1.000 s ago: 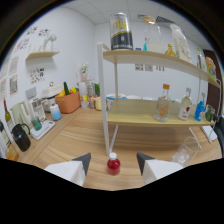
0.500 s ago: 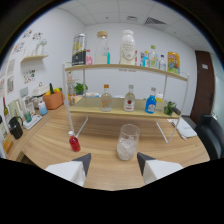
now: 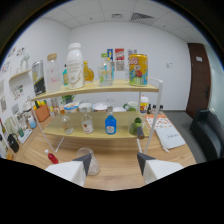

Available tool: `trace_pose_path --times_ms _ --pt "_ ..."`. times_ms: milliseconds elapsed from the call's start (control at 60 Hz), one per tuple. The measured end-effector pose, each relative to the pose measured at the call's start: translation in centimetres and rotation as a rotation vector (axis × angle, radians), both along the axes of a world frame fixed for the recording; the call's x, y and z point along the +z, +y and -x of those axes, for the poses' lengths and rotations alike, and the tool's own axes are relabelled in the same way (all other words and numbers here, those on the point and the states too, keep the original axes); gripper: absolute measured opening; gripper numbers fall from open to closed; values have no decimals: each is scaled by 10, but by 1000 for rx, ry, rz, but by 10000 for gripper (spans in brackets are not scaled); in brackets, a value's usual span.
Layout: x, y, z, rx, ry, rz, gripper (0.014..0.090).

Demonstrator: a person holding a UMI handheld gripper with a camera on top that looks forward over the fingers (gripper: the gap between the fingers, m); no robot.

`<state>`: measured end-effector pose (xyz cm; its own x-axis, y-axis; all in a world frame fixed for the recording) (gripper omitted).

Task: Make me a cup of Vodka Sunrise.

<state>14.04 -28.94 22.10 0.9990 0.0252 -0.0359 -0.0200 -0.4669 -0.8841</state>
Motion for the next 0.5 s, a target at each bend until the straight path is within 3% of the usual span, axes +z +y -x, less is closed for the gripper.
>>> trace_pose_path --times_ms 317,500 --pt "66 65 -44 5 -13 -107 852" --pt "125 86 -48 13 -21 -222 850"
